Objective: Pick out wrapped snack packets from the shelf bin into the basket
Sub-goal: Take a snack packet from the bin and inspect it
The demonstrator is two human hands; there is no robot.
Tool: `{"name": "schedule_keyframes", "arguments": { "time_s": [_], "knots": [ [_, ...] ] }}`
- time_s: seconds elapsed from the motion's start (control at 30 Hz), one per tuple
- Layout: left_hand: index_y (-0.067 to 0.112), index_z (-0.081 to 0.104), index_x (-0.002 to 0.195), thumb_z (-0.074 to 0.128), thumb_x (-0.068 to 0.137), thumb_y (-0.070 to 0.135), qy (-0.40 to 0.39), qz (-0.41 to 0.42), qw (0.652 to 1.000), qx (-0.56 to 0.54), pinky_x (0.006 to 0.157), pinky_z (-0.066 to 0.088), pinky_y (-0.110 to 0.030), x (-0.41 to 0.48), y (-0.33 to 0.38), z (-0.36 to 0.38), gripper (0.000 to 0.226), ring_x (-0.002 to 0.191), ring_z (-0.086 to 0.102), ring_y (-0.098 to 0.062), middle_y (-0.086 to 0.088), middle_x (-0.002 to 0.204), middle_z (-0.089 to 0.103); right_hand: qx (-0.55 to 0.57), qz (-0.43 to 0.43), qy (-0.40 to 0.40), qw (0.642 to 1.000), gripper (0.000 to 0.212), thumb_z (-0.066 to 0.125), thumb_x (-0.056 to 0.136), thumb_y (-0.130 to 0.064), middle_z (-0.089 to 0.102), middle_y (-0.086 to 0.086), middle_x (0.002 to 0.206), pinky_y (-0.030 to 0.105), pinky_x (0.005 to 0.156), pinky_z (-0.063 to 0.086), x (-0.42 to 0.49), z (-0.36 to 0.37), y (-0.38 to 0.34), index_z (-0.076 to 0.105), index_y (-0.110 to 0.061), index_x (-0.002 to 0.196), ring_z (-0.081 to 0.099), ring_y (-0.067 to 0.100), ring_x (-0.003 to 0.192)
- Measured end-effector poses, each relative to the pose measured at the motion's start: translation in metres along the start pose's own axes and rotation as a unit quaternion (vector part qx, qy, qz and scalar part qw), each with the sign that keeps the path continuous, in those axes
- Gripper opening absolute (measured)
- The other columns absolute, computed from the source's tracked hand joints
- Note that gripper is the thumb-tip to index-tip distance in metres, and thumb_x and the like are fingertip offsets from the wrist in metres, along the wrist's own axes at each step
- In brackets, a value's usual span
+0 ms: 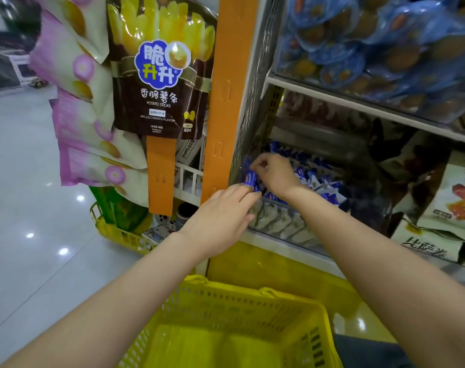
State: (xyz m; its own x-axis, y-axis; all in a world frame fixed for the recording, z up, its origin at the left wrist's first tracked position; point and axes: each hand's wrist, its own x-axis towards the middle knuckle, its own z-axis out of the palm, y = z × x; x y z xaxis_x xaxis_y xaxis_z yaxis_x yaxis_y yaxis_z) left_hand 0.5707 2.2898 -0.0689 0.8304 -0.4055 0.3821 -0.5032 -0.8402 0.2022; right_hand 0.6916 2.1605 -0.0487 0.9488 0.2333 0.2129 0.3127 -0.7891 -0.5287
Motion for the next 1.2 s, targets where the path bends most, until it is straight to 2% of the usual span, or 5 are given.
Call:
{"name": "schedule_keyframes", "arguments": {
  "time_s": [0.23,0.43,0.77,1.0,1.2],
  "knots": [
    [0.021,0.042,0.133,0.037,0.097,0.035,0.032,-0.138,0.970,-0.199,0.094,0.036,-0.021,-0.025,0.014,-0.009,0.038,0.117,0.044,-0.007,0.004,0.132,0.046,0.229,-0.070,0.220,0.946,0.012,0.049,0.095,-0.016,0.057,-0.011,0.079,0.018,0.061,0.051,-0.064,-0.047,-0.022,0.054,-0.022,0.086,0.059,0.005,0.071],
    [0.025,0.059,0.104,0.050,0.083,0.050,-0.050,-0.335,0.720,-0.606,0.087,0.051,-0.034,-0.069,0.037,-0.012,0.034,0.099,0.064,-0.018,-0.001,0.109,0.068,0.359,-0.057,0.026,0.931,0.021,0.048,0.094,-0.007,0.064,-0.013,0.070,0.017,0.054,0.050,-0.149,-0.015,-0.011,0.056,-0.021,0.080,0.060,0.002,0.063],
    [0.015,0.054,0.103,0.069,0.079,0.011,-0.028,-0.311,0.825,-0.471,0.060,0.043,-0.029,-0.089,0.052,0.009,0.028,0.063,0.050,-0.016,-0.014,0.094,0.062,0.406,0.064,-0.128,0.903,0.010,0.061,0.086,-0.011,0.063,-0.007,0.069,0.026,0.067,0.048,-0.188,0.026,-0.006,0.064,-0.018,0.079,0.056,0.004,0.067],
    [0.015,0.042,0.062,0.055,0.091,0.014,0.046,-0.331,0.816,-0.472,0.050,0.029,-0.023,-0.083,0.052,0.016,0.031,0.057,0.036,-0.011,0.000,0.057,0.040,0.267,-0.050,-0.059,0.961,0.021,0.077,0.072,-0.017,0.061,-0.014,0.069,0.013,0.064,0.040,-0.194,0.029,0.003,0.063,-0.032,0.073,0.055,-0.004,0.068],
    [0.011,0.060,0.084,0.054,0.091,0.021,0.025,-0.366,0.734,-0.571,0.055,0.044,-0.012,-0.081,0.055,0.014,0.013,0.069,0.057,-0.006,-0.003,0.078,0.061,0.291,-0.024,-0.017,0.956,0.005,0.068,0.081,-0.017,0.065,-0.009,0.071,0.016,0.065,0.045,-0.193,0.023,0.005,0.069,-0.017,0.076,0.057,0.000,0.068]
  ]
}}
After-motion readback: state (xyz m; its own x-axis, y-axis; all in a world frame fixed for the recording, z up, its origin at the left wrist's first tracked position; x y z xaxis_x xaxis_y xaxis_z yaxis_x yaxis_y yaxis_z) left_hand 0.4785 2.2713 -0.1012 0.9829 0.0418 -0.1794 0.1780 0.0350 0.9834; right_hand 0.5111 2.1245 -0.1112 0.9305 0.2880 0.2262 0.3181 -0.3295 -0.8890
